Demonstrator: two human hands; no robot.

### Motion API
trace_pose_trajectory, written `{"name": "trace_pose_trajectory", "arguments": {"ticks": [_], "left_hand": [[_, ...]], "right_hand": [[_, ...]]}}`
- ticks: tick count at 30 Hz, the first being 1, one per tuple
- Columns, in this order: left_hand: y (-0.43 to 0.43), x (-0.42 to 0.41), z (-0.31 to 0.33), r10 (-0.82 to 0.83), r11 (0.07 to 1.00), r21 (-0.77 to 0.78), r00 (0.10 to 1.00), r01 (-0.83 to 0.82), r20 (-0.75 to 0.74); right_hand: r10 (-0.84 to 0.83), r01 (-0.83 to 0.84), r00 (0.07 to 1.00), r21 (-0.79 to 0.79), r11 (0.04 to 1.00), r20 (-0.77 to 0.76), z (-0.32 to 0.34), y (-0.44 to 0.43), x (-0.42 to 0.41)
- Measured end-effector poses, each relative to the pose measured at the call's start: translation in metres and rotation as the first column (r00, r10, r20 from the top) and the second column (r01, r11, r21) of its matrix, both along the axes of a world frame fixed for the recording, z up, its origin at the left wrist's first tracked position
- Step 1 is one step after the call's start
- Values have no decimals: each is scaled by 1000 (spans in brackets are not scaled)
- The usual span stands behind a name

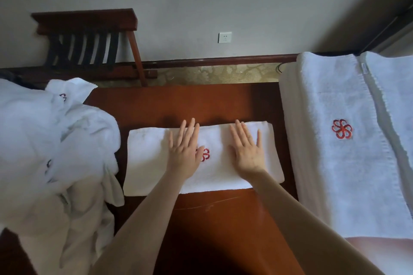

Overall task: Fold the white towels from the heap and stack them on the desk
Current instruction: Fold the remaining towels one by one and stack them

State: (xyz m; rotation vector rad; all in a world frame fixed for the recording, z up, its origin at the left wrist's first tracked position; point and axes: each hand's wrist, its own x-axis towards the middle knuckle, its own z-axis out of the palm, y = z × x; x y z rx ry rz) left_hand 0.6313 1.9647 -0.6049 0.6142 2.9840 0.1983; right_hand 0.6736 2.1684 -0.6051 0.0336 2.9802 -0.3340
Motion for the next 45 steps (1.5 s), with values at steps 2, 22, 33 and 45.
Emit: {"name": "trace_pose_trajectory", "arguments": {"ticks": [2, 22, 33, 45], "left_hand": [[-6, 6, 1, -26, 999, 25, 999, 26, -20], [-114, 23, -2, 484, 875, -112, 841, -471, 242], [-142, 20, 6, 465, 841, 32, 752, -540, 467], [-127, 22, 12, 394, 873, 39, 749, -487, 533]], "right_hand": [[102, -102, 995, -66, 993, -7, 0, -24, -2], [259, -266, 953, 21, 964, 154, -14, -90, 4], [44, -55, 996, -161, 985, -75, 7, -52, 12], [-459, 545, 831, -294, 785, 314, 18, 59, 33]]}}
